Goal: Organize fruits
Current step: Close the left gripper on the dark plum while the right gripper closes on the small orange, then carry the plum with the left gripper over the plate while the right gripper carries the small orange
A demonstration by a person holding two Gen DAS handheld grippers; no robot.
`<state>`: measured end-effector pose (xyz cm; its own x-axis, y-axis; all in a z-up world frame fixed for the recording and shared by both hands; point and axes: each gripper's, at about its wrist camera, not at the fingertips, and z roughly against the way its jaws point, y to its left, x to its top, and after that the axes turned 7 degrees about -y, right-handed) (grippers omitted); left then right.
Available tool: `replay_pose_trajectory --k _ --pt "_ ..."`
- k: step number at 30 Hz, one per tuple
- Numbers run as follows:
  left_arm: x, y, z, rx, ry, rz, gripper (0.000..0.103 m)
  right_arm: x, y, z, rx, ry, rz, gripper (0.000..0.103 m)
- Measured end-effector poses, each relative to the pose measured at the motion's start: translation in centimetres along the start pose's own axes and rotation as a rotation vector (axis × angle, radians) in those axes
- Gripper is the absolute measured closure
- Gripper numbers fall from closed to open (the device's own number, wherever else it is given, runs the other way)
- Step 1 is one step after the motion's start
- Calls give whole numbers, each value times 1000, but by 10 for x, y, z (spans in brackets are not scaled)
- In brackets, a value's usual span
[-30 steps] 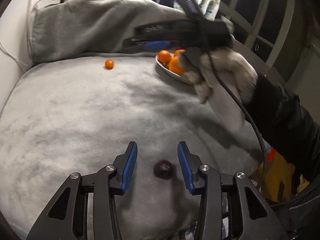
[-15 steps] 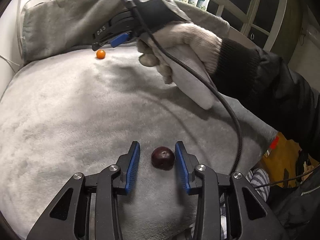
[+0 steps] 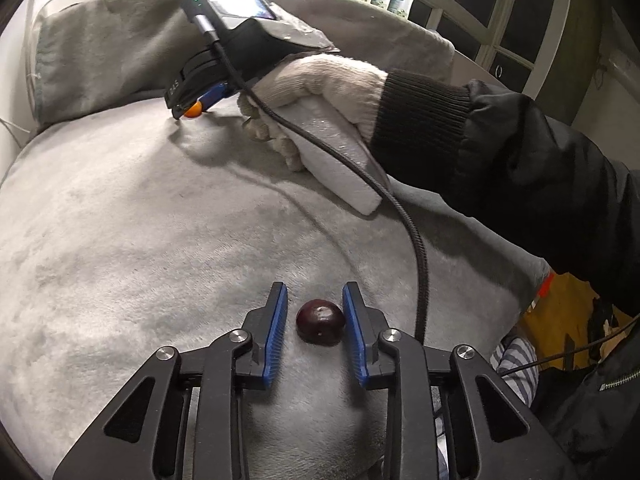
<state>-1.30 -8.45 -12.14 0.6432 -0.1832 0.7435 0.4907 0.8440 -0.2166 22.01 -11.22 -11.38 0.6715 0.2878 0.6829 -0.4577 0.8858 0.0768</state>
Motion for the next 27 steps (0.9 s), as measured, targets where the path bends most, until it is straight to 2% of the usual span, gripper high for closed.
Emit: replay_pose_trajectory --k 6,10,17,27 --pt "2 -2 -2 -5 3 3 80 2 5 -7 -18 -1 15 72" --pt "2 -4 -4 -4 12 -4 81 3 11 -12 -30 -4 35 77" --pt "1 -1 -4 -8 10 23 81 3 9 -12 -17 -17 23 79" --pt "4 7 3 -5 -18 66 82 -1 0 21 11 -65 10 79"
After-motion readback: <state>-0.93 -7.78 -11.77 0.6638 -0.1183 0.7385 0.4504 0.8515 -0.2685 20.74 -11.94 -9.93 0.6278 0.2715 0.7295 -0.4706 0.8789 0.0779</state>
